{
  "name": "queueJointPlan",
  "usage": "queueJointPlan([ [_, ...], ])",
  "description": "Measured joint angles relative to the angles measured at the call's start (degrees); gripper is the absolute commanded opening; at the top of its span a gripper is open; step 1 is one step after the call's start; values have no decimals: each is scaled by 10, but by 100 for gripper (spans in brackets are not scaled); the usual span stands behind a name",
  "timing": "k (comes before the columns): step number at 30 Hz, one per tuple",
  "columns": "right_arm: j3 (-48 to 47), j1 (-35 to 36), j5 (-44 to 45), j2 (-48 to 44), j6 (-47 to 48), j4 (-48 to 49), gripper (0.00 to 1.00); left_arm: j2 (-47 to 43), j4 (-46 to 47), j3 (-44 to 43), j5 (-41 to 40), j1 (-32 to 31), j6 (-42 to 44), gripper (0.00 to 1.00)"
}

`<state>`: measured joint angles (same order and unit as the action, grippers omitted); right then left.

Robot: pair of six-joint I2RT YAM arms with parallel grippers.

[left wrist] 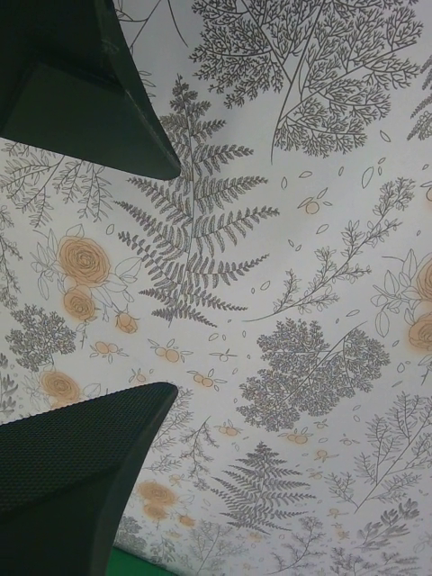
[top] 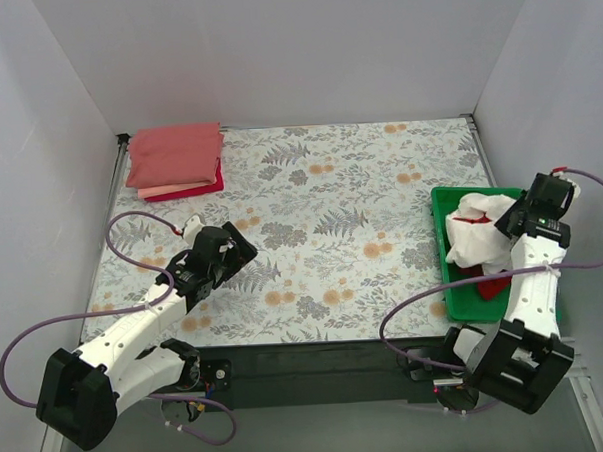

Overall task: Fold and stack the t-shirts
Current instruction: Grab the tshirt from the pile, then move the tshirt to the center of the board

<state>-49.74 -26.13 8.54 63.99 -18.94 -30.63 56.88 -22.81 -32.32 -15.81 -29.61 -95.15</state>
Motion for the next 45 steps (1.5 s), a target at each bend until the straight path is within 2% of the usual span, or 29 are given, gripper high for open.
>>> queueJointPlan([
  [8,-180,0,-71,-64,16,-37,1,-7,10,0,15,0,7,97],
  [18,-371,31,-226,5,18,-54,1,-22,23,8,38,0,10,98],
  [20,-398,77,-226,29,21,-54,1,-22,25,8,47,0,12,98],
  [25,-459,284,-220,102,45,-55,1,-23,32,8,60,0,13,98],
  [31,-476,464,-203,174,96,-53,1,-49,34,9,66,0,10,98],
  [33,-464,504,-205,192,115,-49,14,-61,35,10,70,0,7,98],
  [34,-448,519,-206,200,125,-44,28,-66,35,12,72,0,3,98],
  [35,-429,528,-204,205,132,-39,61,-73,36,17,75,0,0,98],
  [37,-376,535,-179,213,145,-30,71,-80,33,24,79,0,-6,98],
  [40,-303,530,-85,241,155,-26,89,-82,23,39,83,0,-17,98],
  [45,-213,520,34,251,148,-33,91,-70,-4,46,77,0,-29,98],
])
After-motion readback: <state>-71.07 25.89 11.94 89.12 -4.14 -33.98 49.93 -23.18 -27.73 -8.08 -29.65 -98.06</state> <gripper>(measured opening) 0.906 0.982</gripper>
